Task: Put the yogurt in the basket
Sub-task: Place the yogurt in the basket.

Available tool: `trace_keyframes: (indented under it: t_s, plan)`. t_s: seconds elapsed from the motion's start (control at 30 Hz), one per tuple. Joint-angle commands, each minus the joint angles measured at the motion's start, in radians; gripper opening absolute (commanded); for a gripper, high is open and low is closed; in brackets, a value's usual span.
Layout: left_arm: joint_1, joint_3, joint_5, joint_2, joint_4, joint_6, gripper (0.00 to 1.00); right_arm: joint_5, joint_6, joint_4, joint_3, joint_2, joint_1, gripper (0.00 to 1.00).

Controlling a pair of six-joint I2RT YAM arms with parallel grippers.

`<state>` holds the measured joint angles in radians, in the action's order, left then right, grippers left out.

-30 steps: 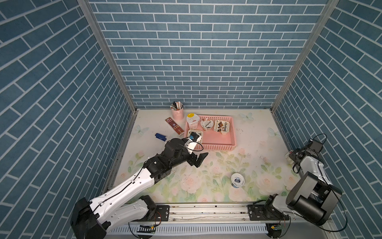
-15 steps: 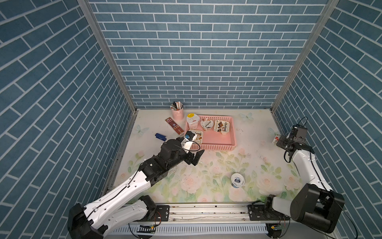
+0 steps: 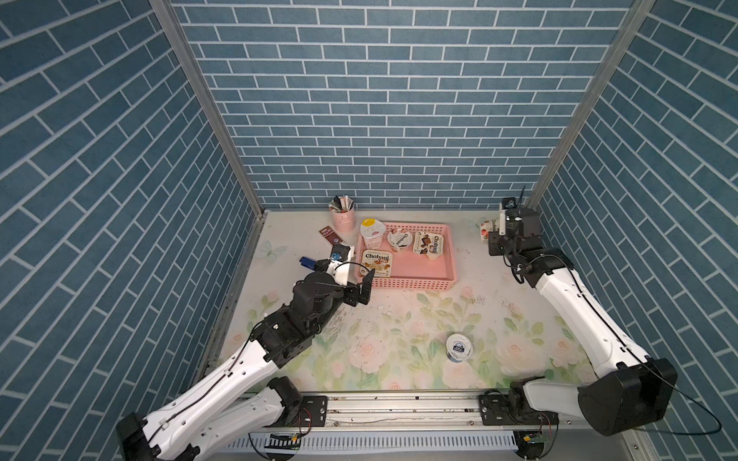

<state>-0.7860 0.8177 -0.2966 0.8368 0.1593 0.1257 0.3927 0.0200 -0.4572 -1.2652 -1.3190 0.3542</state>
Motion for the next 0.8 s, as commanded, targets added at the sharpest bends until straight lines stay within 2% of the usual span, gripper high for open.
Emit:
trace_keyframes:
  t_s: [0.0,0.17,0.33,0.47,0.63,0.77]
  plan:
    - [-0.002,-0.011,-0.052,-0.017,-0.019,0.017,1.0,0.168,-0.106,-0.037,-0.055,-0.06,0.116,0.0]
    - [-0.001,-0.019,-0.111,-0.041,-0.022,0.024,1.0,0.327,-0.222,0.005,-0.101,-0.137,0.283,0.0]
    - [0.012,-0.042,-0.229,-0.079,-0.017,0.062,1.0,0.449,-0.327,0.063,-0.104,-0.178,0.411,0.0]
    - [0.025,-0.056,-0.265,-0.118,-0.014,0.083,1.0,0.531,-0.401,0.108,-0.099,-0.216,0.507,0.0]
    - [0.033,-0.054,-0.273,-0.138,0.0,0.089,1.0,0.598,-0.466,0.148,-0.097,-0.29,0.591,0.0]
    - [0.034,-0.054,-0.266,-0.135,0.006,0.091,1.0,0.607,-0.48,0.175,-0.106,-0.355,0.628,0.0]
